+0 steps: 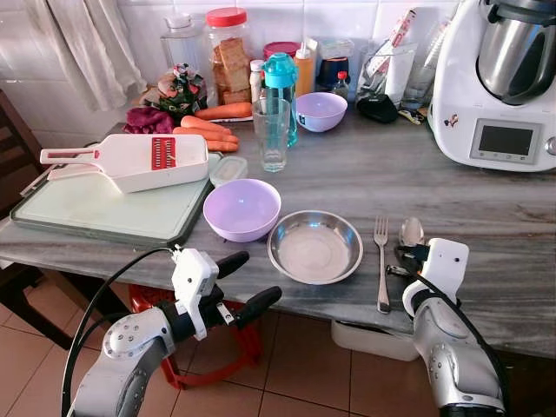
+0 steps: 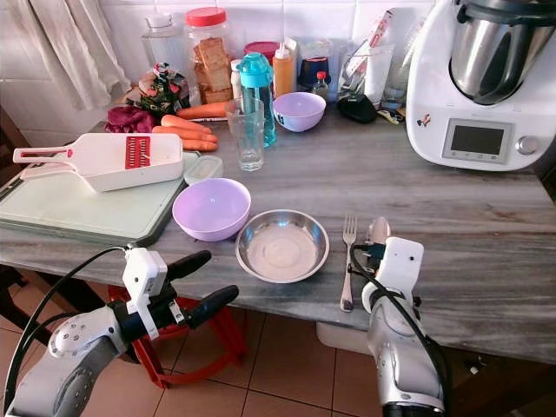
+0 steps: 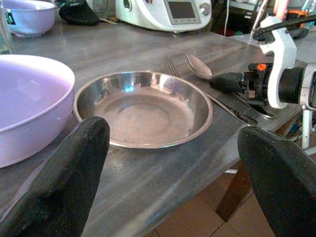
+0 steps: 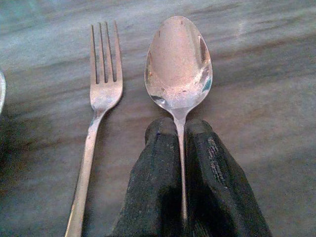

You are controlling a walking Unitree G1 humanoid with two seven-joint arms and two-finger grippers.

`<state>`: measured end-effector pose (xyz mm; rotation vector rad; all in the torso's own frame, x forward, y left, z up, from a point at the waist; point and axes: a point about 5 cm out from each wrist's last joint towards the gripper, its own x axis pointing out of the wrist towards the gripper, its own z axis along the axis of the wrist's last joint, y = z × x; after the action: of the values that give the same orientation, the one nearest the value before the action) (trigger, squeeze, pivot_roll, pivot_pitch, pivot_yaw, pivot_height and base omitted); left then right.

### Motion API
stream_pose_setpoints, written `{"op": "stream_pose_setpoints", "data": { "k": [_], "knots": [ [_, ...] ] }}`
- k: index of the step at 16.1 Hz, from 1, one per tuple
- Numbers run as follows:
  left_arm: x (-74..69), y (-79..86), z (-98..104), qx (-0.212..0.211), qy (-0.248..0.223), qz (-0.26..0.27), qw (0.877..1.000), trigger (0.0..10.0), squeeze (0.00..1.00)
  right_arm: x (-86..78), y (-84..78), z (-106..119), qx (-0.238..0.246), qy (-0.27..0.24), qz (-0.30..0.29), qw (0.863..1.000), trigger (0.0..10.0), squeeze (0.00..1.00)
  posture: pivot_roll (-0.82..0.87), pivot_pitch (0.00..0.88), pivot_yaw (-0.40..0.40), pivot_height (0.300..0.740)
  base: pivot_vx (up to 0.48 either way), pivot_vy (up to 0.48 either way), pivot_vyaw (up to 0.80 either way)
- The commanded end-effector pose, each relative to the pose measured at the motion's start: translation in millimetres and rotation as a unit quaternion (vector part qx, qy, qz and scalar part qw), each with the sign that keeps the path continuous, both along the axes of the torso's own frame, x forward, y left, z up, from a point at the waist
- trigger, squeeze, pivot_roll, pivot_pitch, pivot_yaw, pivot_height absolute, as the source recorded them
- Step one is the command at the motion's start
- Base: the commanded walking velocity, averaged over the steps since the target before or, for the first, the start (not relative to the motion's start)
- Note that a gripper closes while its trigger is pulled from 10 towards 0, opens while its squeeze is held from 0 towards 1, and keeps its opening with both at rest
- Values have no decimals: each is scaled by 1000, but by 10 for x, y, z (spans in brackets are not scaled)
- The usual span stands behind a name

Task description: Setting the table

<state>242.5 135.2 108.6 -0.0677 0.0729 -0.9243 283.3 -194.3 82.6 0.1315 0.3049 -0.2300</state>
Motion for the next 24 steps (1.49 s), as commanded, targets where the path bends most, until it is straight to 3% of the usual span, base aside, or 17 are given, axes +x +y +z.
{"op": "stream_pose_setpoints", "data": {
  "k": [1, 21, 22, 23, 24],
  "knots": [
    [11, -10, 53, 2, -7, -2, 1000, 10000, 0, -59, -39, -123, 3, 31, -11, 999, 10000, 0, -9, 20, 57, 740, 0, 0, 0],
    [-19, 1, -41, -11, 26, -24, 999, 10000, 0, 63, -12, -138, 6, 23, -3, 1000, 10000, 0, -1, 17, 53, 740, 0, 0, 0],
    [-21, -1, -42, -12, 27, -24, 999, 10000, 0, 64, -5, -144, 8, 23, -1, 1000, 10000, 278, -1, 17, 53, 740, 0, 0, 0],
    [-21, -1, -42, -12, 27, -24, 999, 10000, 0, 64, -5, -144, 8, 23, -1, 1000, 10000, 278, -1, 17, 53, 740, 0, 0, 0],
    [-21, -2, -41, -14, 28, -25, 999, 10000, 0, 65, 2, -145, 11, 22, 0, 1000, 10000, 1000, -2, 15, 53, 740, 0, 0, 0]
  ]
}}
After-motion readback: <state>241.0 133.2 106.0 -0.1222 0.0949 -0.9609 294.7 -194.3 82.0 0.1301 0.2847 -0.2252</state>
